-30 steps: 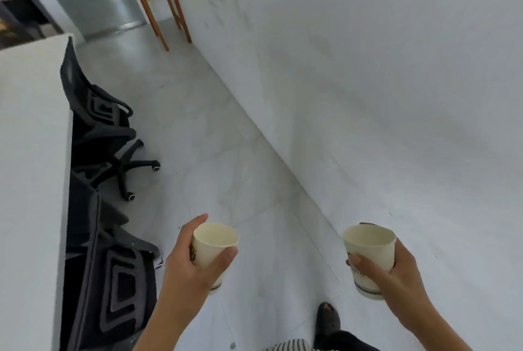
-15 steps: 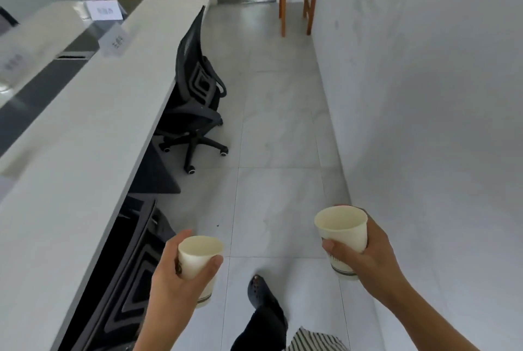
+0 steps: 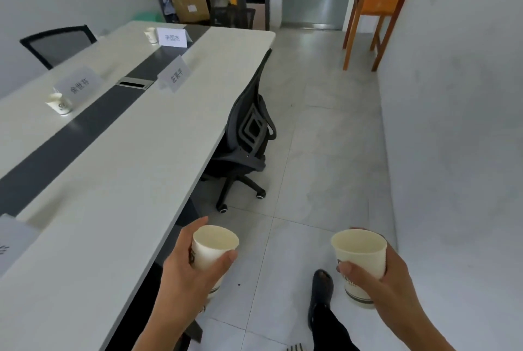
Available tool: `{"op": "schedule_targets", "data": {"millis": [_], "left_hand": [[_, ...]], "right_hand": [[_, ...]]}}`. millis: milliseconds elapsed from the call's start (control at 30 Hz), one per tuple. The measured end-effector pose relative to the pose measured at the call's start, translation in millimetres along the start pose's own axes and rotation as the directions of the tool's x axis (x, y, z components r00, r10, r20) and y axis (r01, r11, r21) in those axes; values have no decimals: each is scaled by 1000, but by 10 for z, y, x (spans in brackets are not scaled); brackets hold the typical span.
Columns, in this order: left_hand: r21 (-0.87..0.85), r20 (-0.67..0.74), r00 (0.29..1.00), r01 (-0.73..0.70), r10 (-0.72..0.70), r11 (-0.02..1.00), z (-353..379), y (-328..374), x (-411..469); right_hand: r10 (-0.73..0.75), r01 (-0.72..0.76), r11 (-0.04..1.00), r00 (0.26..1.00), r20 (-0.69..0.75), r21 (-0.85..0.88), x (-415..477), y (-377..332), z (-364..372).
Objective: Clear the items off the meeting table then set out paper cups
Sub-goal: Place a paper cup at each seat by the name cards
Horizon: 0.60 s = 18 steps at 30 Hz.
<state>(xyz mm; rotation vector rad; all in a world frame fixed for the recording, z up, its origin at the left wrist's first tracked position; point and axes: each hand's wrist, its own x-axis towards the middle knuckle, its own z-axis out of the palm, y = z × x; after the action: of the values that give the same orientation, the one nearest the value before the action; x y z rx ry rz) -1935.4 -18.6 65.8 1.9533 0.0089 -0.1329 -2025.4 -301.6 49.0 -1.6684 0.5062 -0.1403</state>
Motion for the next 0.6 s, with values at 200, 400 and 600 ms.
{"op": "schedule_targets", "data": {"millis": [200,400,600], "left_hand": [[-16,-210,976,64,-66,998,85,57,942],[-34,-393,911,125,-128,992,30,219,1513],[-111,-595,752,272,-283,956,-179,16,1459]], "right_hand": [[-18,18,1000,985,172,5,1586,-143,261],[-49,87,994,894,446,-65,2954,-708,813],[-48,147,986,716,696,-83,3628,-1077,1765]]}}
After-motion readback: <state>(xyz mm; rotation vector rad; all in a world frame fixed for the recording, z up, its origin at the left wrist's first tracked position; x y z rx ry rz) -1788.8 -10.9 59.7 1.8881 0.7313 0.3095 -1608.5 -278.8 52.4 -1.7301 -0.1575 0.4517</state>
